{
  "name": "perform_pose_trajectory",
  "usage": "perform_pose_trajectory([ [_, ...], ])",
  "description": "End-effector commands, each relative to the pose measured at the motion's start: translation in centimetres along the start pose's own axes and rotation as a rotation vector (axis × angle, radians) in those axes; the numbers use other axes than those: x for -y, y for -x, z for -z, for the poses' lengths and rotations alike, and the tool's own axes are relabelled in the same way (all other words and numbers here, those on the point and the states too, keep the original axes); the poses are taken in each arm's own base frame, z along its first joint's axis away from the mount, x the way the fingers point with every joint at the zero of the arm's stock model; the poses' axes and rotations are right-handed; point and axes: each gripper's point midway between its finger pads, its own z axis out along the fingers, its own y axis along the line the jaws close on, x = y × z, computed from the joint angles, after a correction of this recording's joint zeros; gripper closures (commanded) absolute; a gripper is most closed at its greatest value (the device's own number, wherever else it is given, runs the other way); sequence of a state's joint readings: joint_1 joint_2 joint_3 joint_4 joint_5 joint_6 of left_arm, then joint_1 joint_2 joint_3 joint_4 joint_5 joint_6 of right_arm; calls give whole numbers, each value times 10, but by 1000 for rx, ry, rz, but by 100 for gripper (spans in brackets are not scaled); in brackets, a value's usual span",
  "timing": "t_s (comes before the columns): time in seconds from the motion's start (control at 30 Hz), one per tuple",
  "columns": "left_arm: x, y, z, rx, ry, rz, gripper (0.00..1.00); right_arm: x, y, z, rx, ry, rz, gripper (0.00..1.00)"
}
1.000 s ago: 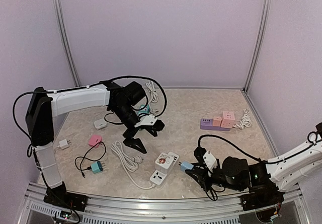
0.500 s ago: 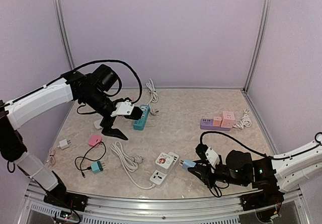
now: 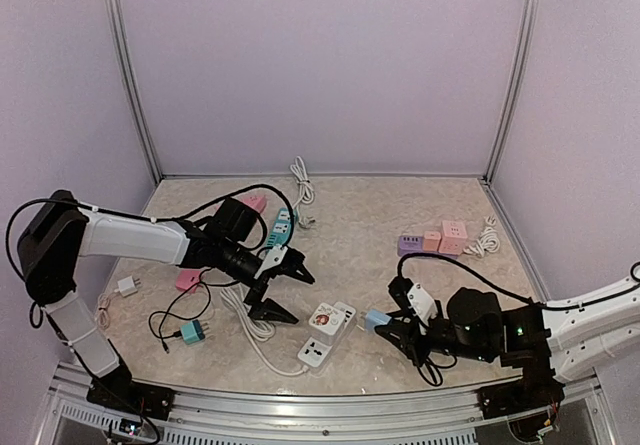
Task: Insert the plug
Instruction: Insert the plug into the socket.
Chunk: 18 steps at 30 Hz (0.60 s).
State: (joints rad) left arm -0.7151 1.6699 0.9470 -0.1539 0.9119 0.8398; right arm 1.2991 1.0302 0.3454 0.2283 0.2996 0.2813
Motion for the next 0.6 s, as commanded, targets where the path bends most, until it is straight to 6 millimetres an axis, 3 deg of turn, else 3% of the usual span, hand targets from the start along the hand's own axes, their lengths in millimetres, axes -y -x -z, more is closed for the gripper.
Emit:
perform_pose_trajectory([
  [0.0,0,32,-5,232,-79,5,1,1,3,-5,-14,-11,-25,100],
  [0.17,19,15,-25,249,-122,1,1,-6,-2,-9,-26,24,-5,100],
  [0.3,17,-1,-43,228,-74,32,1,-7,-1,-9,-29,29,3,100],
  [0.43,-2,-4,-49,237,22,7,1,-10,4,-8,-6,45,-6,100],
  [0.57,4,-7,-53,250,-16,-8,1,-10,0,-9,-14,51,-11,100],
])
